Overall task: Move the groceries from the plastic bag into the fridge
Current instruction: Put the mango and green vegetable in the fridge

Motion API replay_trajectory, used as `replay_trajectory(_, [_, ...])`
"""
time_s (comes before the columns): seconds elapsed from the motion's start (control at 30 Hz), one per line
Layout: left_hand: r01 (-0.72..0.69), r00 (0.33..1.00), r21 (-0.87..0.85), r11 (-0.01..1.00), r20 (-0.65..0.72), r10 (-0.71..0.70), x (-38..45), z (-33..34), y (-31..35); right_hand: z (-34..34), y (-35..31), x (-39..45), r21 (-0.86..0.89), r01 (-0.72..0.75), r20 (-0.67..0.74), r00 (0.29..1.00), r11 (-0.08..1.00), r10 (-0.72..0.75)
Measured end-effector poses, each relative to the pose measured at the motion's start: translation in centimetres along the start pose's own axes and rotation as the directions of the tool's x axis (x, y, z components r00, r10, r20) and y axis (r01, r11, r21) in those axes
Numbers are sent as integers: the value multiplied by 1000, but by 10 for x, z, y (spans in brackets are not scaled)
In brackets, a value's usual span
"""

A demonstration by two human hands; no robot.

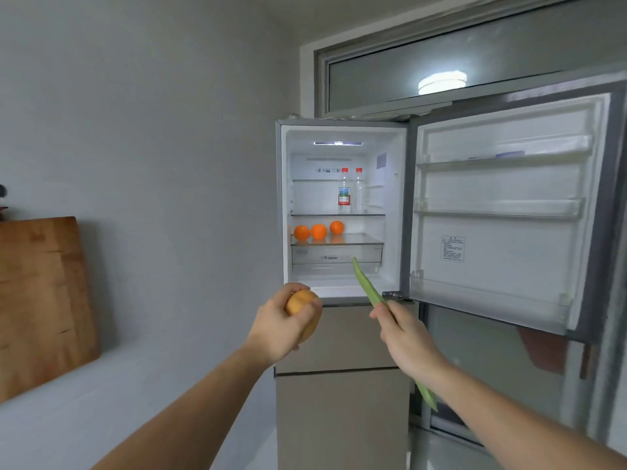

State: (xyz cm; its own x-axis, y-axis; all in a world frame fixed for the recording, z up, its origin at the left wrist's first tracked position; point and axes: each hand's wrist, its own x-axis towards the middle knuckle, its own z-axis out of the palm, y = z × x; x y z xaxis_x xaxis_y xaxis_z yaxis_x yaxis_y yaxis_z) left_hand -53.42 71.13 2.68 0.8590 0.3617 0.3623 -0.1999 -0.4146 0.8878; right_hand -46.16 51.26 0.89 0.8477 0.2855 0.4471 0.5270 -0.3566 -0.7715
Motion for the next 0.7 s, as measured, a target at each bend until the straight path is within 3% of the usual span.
replay_trajectory(0.33, [19, 993, -94, 995, 114, -8, 52, 27, -30, 6, 36, 42, -37, -80, -49, 996, 996, 78])
replay_trajectory(0.7, [3, 997, 30, 1000, 71, -5, 151, 64, -53, 21, 92, 147, 97, -42, 9, 999, 994, 41])
